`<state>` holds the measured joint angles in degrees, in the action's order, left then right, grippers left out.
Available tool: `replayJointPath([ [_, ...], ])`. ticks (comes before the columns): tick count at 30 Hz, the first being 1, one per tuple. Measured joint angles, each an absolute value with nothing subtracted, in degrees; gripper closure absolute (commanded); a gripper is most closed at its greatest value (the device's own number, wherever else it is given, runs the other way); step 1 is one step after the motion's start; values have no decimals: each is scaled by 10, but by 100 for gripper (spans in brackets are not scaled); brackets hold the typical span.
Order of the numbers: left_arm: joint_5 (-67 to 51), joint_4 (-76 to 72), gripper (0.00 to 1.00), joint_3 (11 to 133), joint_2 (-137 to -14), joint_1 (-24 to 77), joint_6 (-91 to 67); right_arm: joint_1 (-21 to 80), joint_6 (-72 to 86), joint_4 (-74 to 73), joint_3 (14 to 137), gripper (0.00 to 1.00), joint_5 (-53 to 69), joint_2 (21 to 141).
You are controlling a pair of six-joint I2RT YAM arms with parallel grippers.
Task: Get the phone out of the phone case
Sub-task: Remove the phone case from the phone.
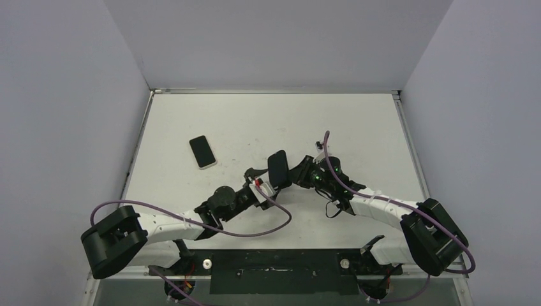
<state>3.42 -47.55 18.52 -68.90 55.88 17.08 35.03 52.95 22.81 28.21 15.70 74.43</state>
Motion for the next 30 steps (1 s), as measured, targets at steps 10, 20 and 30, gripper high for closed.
replayJointPath([
  [10, 101, -574, 39, 185, -762, 601, 260, 377, 532, 220, 286, 100, 148, 744],
  [20, 137, -590, 43, 187, -796, 622, 295, 384, 533, 219, 291, 100, 141, 744],
  [30, 213, -605, 53, 215, -848, 638, 324, 395, 534, 217, 296, 100, 133, 744],
])
